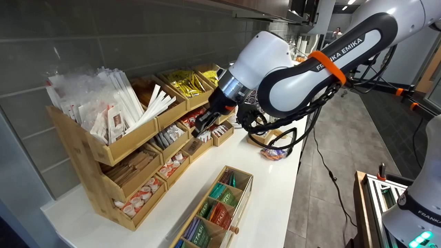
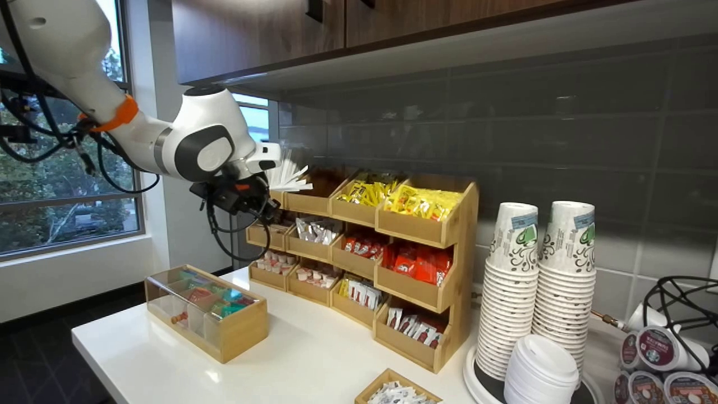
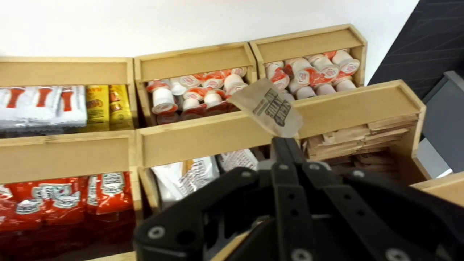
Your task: Pick up the brown paper bag from the shelf and put it on the counter
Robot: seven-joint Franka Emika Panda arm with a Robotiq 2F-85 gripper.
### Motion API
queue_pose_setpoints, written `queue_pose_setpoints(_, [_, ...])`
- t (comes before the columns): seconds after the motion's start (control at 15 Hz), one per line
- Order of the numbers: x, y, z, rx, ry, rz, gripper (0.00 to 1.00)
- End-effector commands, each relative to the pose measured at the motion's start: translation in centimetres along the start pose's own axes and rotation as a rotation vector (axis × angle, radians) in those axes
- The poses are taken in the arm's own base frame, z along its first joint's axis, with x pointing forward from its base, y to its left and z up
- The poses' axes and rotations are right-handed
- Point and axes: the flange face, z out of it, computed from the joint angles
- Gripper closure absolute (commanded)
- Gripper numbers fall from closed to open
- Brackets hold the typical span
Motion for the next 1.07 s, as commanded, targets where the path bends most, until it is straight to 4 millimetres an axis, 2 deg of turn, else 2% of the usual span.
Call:
queue_pose_setpoints(0.0, [-1.9, 4.0, -2.2, -0.073, -0.005, 0.042, 1.00])
queue_pose_setpoints(0.27, [-3.8, 7.8, -2.7, -0.142, -0.049, 0.048, 1.00])
queue_pose_setpoints(0.67, [-8.0, 10.1, -1.7, -0.160, -0.149, 0.068, 1.00])
queue_pose_setpoints(1.0, [-10.1, 11.8, -1.5, -0.185, -0.216, 0.092, 1.00])
